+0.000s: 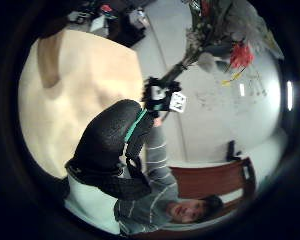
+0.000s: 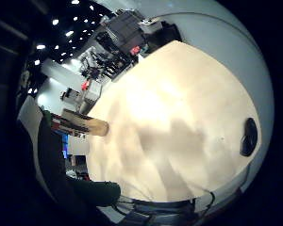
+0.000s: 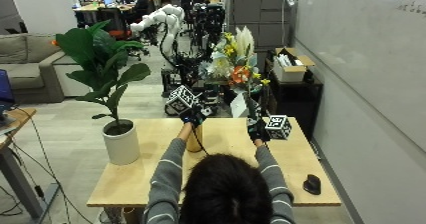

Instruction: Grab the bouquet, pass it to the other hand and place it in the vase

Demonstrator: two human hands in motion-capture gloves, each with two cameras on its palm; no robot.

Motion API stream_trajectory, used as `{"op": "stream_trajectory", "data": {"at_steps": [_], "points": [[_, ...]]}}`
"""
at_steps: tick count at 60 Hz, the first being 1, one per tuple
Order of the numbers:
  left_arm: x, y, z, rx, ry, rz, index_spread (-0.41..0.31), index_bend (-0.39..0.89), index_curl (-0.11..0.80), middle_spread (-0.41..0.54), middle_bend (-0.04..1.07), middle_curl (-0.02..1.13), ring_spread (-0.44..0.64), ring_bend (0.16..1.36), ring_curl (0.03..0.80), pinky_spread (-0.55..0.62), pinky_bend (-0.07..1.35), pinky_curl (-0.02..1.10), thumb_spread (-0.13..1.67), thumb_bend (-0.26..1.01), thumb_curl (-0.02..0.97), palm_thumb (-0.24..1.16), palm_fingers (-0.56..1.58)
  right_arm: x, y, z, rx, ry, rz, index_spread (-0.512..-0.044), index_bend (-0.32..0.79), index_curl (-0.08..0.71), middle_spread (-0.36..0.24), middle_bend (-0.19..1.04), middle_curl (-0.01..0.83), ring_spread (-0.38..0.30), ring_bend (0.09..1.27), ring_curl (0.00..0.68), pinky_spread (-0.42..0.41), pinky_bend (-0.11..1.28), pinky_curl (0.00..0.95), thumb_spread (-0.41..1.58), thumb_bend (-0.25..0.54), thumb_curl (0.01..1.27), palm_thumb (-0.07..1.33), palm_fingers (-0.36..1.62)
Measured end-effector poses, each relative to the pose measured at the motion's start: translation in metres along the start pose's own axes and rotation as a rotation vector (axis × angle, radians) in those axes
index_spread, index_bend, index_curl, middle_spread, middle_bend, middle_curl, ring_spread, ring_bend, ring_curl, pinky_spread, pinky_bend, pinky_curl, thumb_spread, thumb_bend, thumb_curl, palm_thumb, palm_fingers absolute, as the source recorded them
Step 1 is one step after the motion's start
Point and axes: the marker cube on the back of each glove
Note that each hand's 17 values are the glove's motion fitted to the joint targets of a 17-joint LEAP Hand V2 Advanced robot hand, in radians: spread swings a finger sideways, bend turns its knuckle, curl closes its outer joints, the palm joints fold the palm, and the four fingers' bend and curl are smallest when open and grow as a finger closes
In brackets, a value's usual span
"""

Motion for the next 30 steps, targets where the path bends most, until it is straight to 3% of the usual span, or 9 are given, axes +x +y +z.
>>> {"op": "stream_trajectory", "data": {"at_steps": [4,9,13,16,20,22,24,26,30], "points": [[0.013,-0.021,0.011,-0.034,0.125,0.014,-0.031,0.14,0.394,0.098,0.17,0.33,0.19,0.44,0.288,0.33,0.22,0.34,1.02,-0.01,0.309,0.18,0.41,-0.015,0.004,0.016,-0.023,-0.110,-0.058,-0.194,0.72,0.645,-0.141,0.92,0.661,-0.176,1.05,0.600,-0.207,0.81,0.582,0.97,0.022,0.60,1.10,1.38],[0.036,-0.032,0.020,-0.026,0.238,0.034,-0.018,0.13,0.378,0.102,0.17,0.33,0.19,0.46,0.293,0.32,0.24,0.34,1.01,-0.02,0.315,0.21,0.39,-0.025,0.025,0.033,-0.093,-0.065,0.158,-0.194,0.72,0.649,-0.140,0.92,0.660,-0.174,1.05,0.600,-0.206,0.81,0.586,0.97,0.020,0.64,1.11,1.38],[0.062,-0.029,0.017,0.027,0.289,0.101,-0.004,0.12,0.363,0.108,0.18,0.33,0.19,0.47,0.298,0.31,0.26,0.35,1.00,-0.02,0.319,0.23,0.38,-0.028,0.026,0.047,-0.078,-0.083,0.128,-0.193,0.72,0.651,-0.140,0.92,0.659,-0.173,1.05,0.599,-0.206,0.81,0.588,0.97,0.014,0.66,1.10,1.38],[0.071,-0.038,0.022,0.030,0.358,0.186,0.003,0.11,0.350,0.110,0.18,0.34,0.18,0.49,0.302,0.31,0.28,0.35,1.00,-0.02,0.322,0.25,0.36,-0.027,0.024,0.055,-0.033,-0.035,0.087,-0.193,0.72,0.653,-0.139,0.93,0.658,-0.173,1.05,0.599,-0.206,0.81,0.590,0.97,0.010,0.68,1.10,1.38],[0.085,-0.051,0.024,0.092,0.423,0.432,0.014,0.11,0.336,0.126,0.17,0.33,0.17,0.51,0.309,0.29,0.30,0.36,0.99,-0.02,0.328,0.28,0.35,-0.024,0.021,0.064,0.045,0.078,0.032,-0.192,0.73,0.655,-0.139,0.93,0.656,-0.172,1.06,0.598,-0.206,0.81,0.592,0.97,0.005,0.70,1.10,1.38],[0.099,-0.043,0.022,0.057,0.515,0.491,0.016,0.11,0.329,0.128,0.17,0.33,0.16,0.53,0.313,0.28,0.32,0.37,0.98,-0.02,0.331,0.29,0.35,-0.031,0.026,0.073,0.033,0.033,0.073,-0.193,0.73,0.654,-0.139,0.93,0.656,-0.172,1.06,0.598,-0.206,0.81,0.593,0.97,0.003,0.71,1.10,1.37],[0.107,-0.037,0.023,-0.018,0.612,0.445,0.018,0.10,0.320,0.126,0.17,0.33,0.13,0.54,0.315,0.25,0.34,0.37,0.97,-0.02,0.333,0.31,0.37,-0.035,0.029,0.081,0.013,-0.006,0.102,-0.192,0.73,0.655,-0.135,0.93,0.655,-0.172,1.06,0.597,-0.206,0.81,0.593,0.97,0.001,0.72,1.10,1.37],[0.111,-0.035,0.025,-0.058,0.657,0.310,0.019,0.09,0.304,0.109,0.19,0.33,0.10,0.56,0.316,0.22,0.36,0.37,0.97,-0.02,0.336,0.32,0.40,-0.033,0.028,0.089,0.004,-0.011,0.104,-0.192,0.73,0.656,-0.134,0.93,0.655,-0.172,1.06,0.597,-0.206,0.81,0.594,0.98,-0.001,0.73,1.10,1.37],[0.115,-0.043,0.028,-0.025,0.723,0.118,0.010,0.04,0.268,0.044,0.22,0.35,0.01,0.61,0.323,0.10,0.44,0.39,0.95,-0.02,0.342,0.35,0.58,-0.033,0.030,0.103,-0.015,-0.039,0.124,-0.193,0.73,0.659,-0.132,0.93,0.654,-0.172,1.06,0.596,-0.206,0.81,0.595,0.98,-0.004,0.75,1.09,1.37]]}}
